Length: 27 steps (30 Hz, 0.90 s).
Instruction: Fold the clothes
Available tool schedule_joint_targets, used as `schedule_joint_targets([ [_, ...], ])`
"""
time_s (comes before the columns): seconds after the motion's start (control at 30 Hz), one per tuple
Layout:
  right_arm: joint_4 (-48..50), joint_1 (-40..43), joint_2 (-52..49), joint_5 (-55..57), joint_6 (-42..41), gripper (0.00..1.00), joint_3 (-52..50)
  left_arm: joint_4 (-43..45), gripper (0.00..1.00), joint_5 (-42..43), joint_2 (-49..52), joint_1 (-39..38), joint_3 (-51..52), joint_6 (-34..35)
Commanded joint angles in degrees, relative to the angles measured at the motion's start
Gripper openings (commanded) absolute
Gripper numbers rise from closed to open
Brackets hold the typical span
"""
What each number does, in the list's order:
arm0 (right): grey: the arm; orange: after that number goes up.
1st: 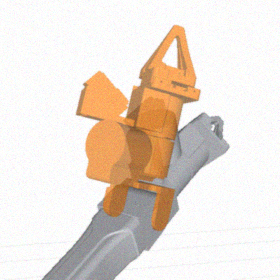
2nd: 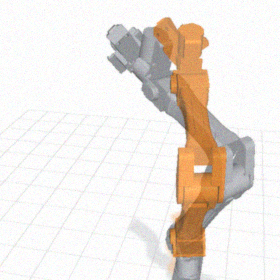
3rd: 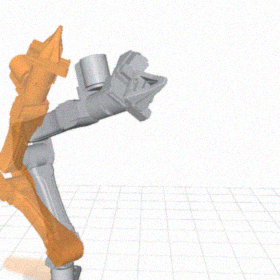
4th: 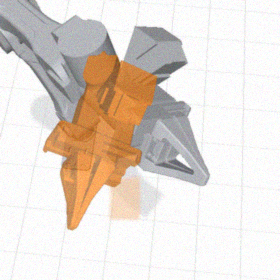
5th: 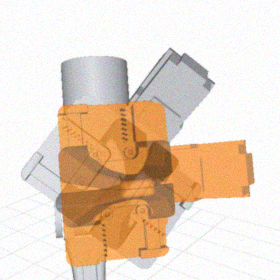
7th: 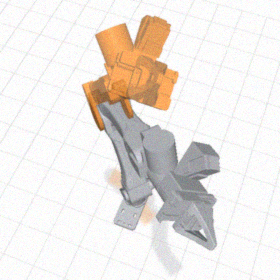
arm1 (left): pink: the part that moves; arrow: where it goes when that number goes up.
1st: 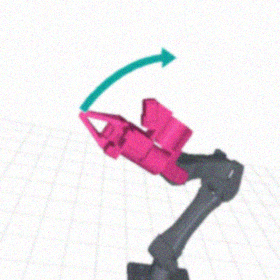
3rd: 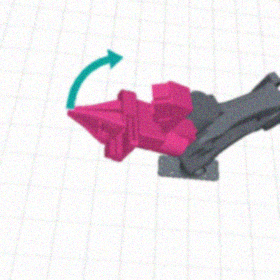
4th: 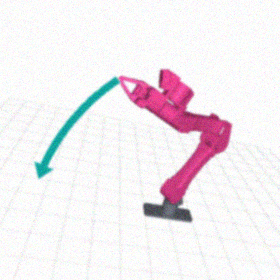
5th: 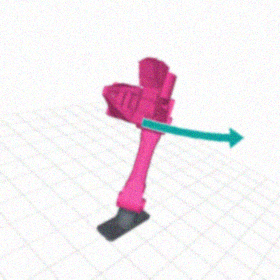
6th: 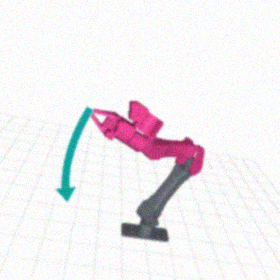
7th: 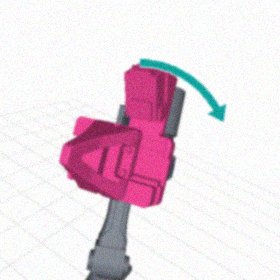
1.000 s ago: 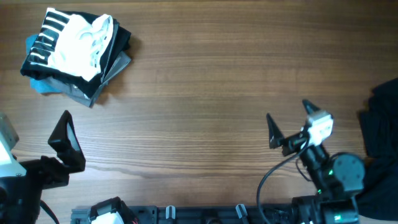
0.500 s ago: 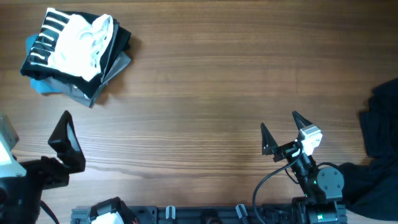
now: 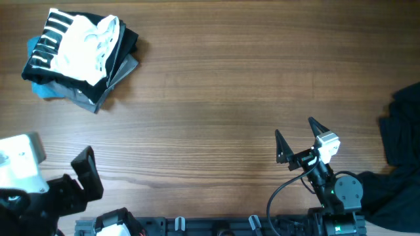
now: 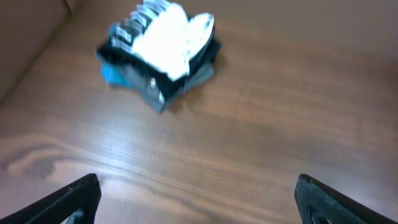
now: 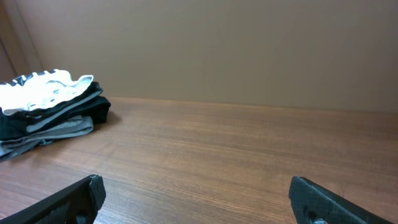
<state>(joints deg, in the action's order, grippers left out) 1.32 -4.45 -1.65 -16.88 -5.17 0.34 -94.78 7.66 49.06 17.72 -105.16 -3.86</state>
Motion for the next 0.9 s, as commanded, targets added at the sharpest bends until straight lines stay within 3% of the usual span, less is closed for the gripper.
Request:
schedule_joint_targets([
  [0.0,0.11,0.24,-0.02,-0.07,-0.98,1.0,-0.04,11.39,1.0,0.28,-0.92,-0.37,8.28,-1.79],
  [0.1,0.11,0.24,-0.02,-0.07,-0.94,1.0,-0.04,38.88,1.0,6.43,-7.69,-1.44,25.2,-1.75],
  [0.13,0.11,0.24,-0.02,-0.07,-0.96,1.0,-0.04,52.41,1.0,9.11,-12.48,-3.02,37.09,-1.7],
  [0.2,0.11,0.24,-0.02,-0.07,-0.96,1.0,-0.04,66.93,1.0,11.02,-18.36,-5.35,51.84,-1.68],
  [0.23,0.11,0.24,-0.02,-0.07,-0.96,1.0,-0.04,77.22,1.0,10.99,-23.85,-7.96,64.81,-1.66],
  [0.4,0.11,0.24,-0.02,-0.07,-0.98,1.0,-0.04,89.11,1.0,10.97,-36.85,-11.23,84.72,-1.27],
  [0.53,0.11,0.24,-0.02,-0.07,-0.98,1.0,-0.04,90.42,1.0,10.75,-49.05,-11.21,93.39,-1.29],
  [0.7,0.11,0.24,-0.02,-0.07,-0.96,1.0,-0.04,98.14,1.0,11.52,-48.85,-11.34,104.89,-1.33],
  [0.87,0.11,0.24,-0.02,-0.07,-0.96,1.0,-0.04,92.52,1.0,11.39,-48.83,-11.61,104.8,-1.33],
])
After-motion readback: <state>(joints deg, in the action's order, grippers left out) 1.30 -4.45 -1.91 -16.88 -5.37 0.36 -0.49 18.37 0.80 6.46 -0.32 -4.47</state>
